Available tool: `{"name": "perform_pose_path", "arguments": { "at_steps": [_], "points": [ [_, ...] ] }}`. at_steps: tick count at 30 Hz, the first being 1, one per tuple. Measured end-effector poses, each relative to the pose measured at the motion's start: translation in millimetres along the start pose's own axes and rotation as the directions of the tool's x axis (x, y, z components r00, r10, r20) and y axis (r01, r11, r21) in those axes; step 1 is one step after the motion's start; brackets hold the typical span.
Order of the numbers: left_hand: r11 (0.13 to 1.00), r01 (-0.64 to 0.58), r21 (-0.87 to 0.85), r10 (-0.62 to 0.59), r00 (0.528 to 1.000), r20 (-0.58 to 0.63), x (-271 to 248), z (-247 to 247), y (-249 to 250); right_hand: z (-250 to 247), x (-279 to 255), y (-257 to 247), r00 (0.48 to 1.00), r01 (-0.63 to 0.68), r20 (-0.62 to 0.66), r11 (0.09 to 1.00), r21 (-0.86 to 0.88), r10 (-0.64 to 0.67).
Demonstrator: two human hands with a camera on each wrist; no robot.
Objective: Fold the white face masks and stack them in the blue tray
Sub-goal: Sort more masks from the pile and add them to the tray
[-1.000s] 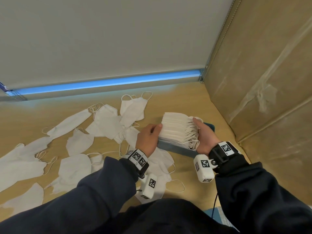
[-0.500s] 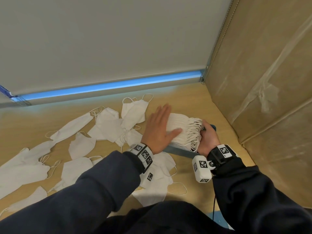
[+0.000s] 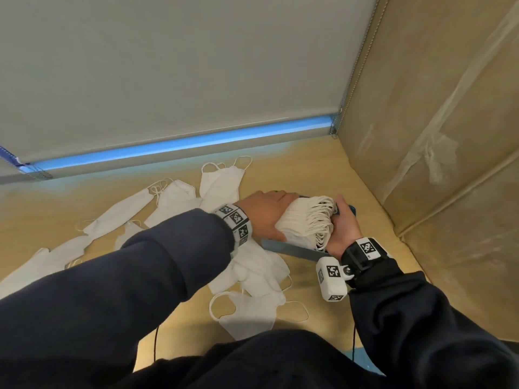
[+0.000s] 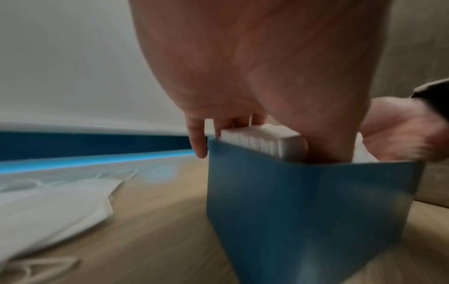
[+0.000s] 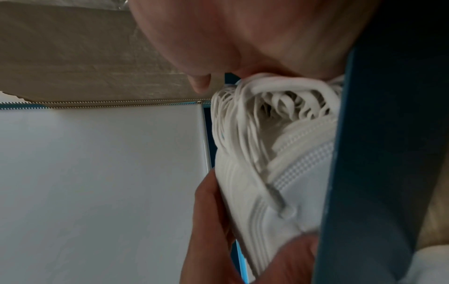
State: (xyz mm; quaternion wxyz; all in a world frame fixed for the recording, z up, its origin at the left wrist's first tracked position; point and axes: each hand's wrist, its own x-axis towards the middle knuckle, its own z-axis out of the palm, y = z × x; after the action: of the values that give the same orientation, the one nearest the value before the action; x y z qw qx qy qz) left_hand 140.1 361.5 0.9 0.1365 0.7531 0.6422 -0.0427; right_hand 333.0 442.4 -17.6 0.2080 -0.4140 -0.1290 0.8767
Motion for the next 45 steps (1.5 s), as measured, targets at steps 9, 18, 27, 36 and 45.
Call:
{"name": "perform_pose_path", "arguments": {
  "at_steps": [9,18,27,36,45],
  "points": [
    [0.992,0.037,0.121,-0.034,0.999,-0.029,-6.7,-1.8,6.5,5.6,-5.5,0.2,0.997,0.071,-0.037,0.997,-0.031,-0.072],
    [0.975,0.215,-0.060,-0.219,0.971,-0.092,-9.6,29.7,16.1,3.6,-6.0,-5.4,0.996,0.056,-0.064,0.996,-0.066,-0.060],
    [-0.260,0.184,-0.948,-0.641,0.702,0.312,-13.7,31.2,22.9,10.5,-4.0,0.3,1.000,0.023,-0.001,0.991,-0.130,-0.023],
    [0.125,0.449,-0.885,-0.689,0.681,0.248,4.1,6.7,23.2,27.7,-13.8,8.3,0.998,0.025,-0.058,0.990,-0.139,-0.033],
    [-0.327,0.131,-0.936,-0.711,0.618,0.335,-59.0,21.9,-3.6,28.3,-42.5,-4.7,0.931,0.163,-0.267,0.937,-0.310,-0.250]
  ]
}}
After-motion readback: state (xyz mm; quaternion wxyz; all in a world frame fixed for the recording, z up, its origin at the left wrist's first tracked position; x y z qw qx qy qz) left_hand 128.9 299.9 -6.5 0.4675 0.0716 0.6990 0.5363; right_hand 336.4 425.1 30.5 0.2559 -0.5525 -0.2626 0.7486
